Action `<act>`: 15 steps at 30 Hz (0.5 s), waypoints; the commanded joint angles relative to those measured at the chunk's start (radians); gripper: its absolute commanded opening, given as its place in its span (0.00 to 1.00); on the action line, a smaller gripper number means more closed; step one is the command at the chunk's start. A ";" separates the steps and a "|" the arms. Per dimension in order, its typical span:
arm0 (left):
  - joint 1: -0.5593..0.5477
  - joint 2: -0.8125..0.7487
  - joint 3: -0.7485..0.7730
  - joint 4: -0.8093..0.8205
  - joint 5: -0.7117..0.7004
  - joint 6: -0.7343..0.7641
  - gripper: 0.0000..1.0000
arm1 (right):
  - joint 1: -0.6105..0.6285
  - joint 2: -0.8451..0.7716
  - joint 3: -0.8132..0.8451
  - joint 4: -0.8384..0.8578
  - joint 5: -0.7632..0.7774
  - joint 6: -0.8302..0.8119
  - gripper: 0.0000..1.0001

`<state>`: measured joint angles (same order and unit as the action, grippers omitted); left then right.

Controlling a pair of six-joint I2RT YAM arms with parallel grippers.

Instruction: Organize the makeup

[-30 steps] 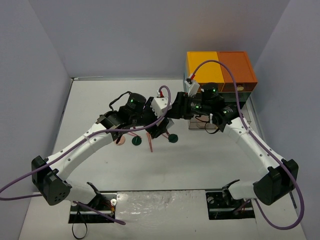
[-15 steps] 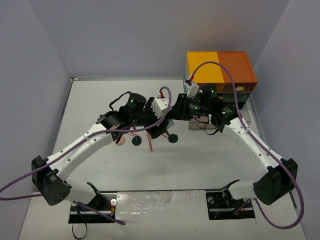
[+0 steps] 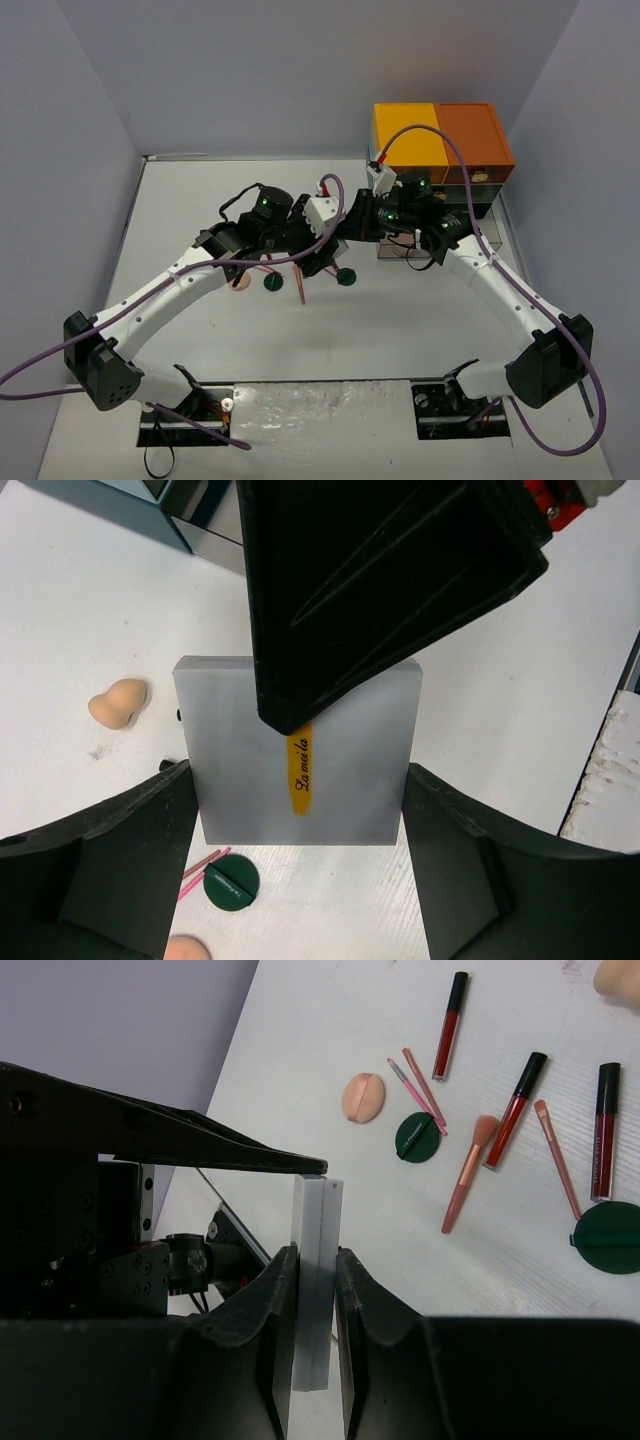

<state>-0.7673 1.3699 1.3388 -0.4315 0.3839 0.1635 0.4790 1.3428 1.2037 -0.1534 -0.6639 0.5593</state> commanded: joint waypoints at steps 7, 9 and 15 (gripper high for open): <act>-0.003 -0.050 -0.027 0.123 -0.195 -0.052 0.97 | -0.131 -0.089 -0.080 0.037 0.090 0.005 0.00; 0.009 -0.065 -0.042 0.133 -0.241 -0.072 0.97 | -0.200 -0.113 -0.099 0.040 0.097 0.016 0.00; 0.114 -0.115 -0.109 0.149 -0.321 -0.179 0.97 | -0.376 -0.165 -0.187 0.067 0.158 0.061 0.00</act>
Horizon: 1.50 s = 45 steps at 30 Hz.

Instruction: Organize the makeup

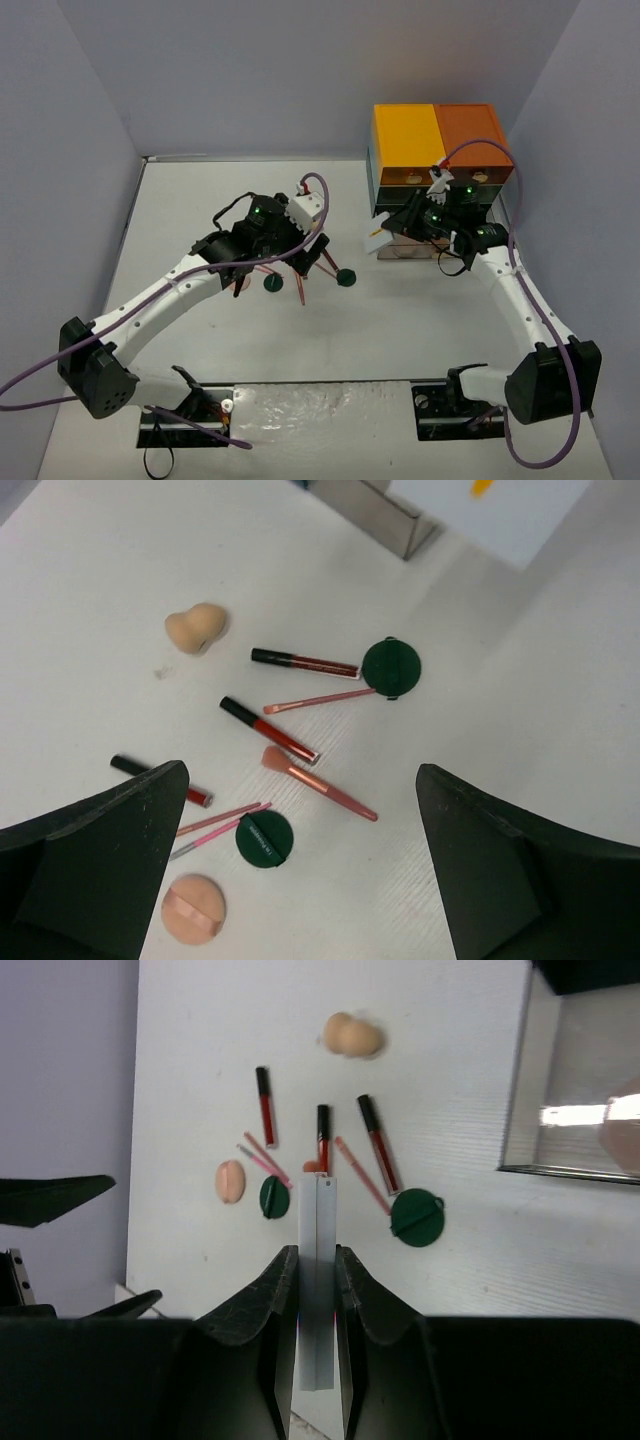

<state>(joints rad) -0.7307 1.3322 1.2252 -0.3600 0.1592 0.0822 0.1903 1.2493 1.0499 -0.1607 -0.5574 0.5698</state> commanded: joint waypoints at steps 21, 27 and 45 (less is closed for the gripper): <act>0.436 -0.374 -0.385 0.107 -0.192 -0.210 0.97 | -0.551 0.038 -0.296 0.567 0.228 0.426 0.00; 0.435 -0.390 -0.400 0.120 -0.213 -0.204 0.97 | -0.583 0.109 -0.283 0.599 0.320 0.422 0.00; 0.421 -0.391 -0.399 0.119 -0.258 -0.197 0.97 | -0.593 0.341 -0.207 0.742 0.360 0.453 0.00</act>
<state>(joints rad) -0.3019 0.9543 0.7918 -0.3051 -0.0872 -0.1146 -0.3988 1.5586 0.7690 0.4515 -0.2102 1.0002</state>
